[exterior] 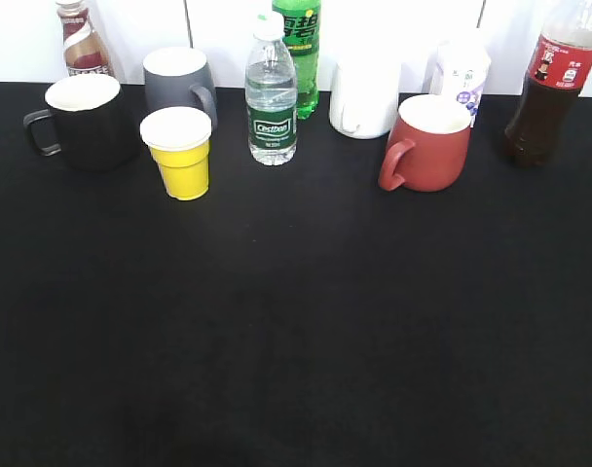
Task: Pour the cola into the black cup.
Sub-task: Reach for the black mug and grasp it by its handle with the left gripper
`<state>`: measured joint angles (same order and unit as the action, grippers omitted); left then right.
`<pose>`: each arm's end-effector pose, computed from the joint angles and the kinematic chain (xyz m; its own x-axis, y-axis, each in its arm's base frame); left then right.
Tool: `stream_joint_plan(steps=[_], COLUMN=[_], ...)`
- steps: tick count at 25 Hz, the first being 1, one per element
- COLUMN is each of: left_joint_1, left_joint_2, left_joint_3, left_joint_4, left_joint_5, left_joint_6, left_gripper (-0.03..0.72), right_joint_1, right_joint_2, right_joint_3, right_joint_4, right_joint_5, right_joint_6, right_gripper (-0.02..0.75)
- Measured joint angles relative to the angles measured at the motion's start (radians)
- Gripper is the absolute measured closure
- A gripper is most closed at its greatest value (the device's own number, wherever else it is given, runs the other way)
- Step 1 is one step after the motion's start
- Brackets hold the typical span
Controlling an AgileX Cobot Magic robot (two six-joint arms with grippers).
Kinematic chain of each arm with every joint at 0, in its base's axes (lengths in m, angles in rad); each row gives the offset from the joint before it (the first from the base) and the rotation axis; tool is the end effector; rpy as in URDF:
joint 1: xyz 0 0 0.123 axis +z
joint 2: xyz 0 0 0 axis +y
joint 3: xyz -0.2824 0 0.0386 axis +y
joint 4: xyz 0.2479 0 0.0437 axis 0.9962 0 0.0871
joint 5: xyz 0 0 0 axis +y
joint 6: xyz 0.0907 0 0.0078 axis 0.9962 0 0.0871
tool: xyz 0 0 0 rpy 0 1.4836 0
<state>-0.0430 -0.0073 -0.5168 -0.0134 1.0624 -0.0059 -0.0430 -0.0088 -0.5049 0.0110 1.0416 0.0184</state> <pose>-0.0081 -0.0007 0.2816 -0.4362 0.0063 -0.8999 0.0481 0.9987 -0.0163 -0.0060 0.0011 0.2800 -0.4252 0.0423 -0.9041 0.0446 0.9987 0.0257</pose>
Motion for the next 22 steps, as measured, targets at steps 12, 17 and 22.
stream_joint_plan(steps=[12,17,22], left_joint_1=[0.0,0.0,0.001], left_joint_2=[0.187,0.753,1.323], left_joint_3=[0.018,0.075,0.077], left_joint_4=[-0.005,0.023,0.023], left_joint_5=[-0.64,-1.266,-1.78], left_joint_6=[0.006,0.006,0.006], left_gripper=[0.143,0.145,0.145], right_joint_1=[0.0,0.0,0.0], right_joint_2=[0.0,0.0,0.0], right_joint_3=[0.0,0.0,0.0], right_joint_4=[0.0,0.0,0.0], right_joint_5=[0.0,0.0,0.0], right_joint_6=[0.0,0.0,0.0], right_gripper=[0.182,0.182,0.182])
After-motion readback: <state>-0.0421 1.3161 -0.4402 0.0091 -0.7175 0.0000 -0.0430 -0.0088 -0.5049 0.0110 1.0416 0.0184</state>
